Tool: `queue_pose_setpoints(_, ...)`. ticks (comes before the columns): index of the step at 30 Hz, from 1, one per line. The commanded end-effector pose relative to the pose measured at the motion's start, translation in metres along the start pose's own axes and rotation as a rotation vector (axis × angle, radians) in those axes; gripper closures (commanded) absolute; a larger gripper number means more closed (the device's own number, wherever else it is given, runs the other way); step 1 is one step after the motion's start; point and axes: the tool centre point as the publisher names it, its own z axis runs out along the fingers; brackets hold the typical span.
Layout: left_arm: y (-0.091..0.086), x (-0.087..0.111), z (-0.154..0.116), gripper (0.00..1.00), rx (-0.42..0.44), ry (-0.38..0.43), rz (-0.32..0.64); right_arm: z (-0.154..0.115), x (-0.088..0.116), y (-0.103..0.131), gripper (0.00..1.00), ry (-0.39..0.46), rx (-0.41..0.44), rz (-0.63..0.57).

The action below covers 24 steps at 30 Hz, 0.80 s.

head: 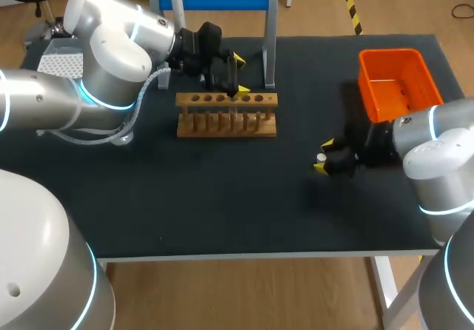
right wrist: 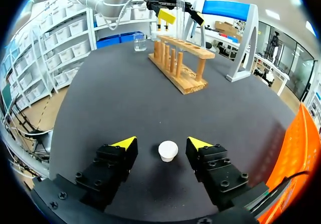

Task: Invert the test tube, pick up the pipette, mount the tip to pipette, aspirate from beaker and dispense into the tube, eject the tip, return the pipette, and cap with the stopper.

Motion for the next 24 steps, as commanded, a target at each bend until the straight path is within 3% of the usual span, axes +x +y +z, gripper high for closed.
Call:
queue_pose_setpoints(1, 0.0000, -0.0013, -0.0001, 0.00, -0.001, 0.004, -0.001, 0.0021, -0.0014, 0.0006, 0.40, 0.004, 0.009, 0.002)
queue_pose_setpoints(8, 0.0000, -0.0013, -0.0001, 0.00, -0.001, 0.004, -0.001, 0.0035, -0.0020, -0.0005, 0.42, 0.005, 0.011, 0.005)
queue_pose_setpoints(14, 0.0000, -0.0013, -0.0001, 0.00, -0.001, 0.004, -0.001, 0.0040, -0.0030, -0.0009, 0.50, 0.003, 0.013, 0.009)
queue_pose_setpoints(24, 0.0000, -0.0013, -0.0001, 0.00, -0.001, 0.004, -0.001, 0.0042, -0.0038, -0.0014, 0.51, 0.002, 0.015, 0.010)
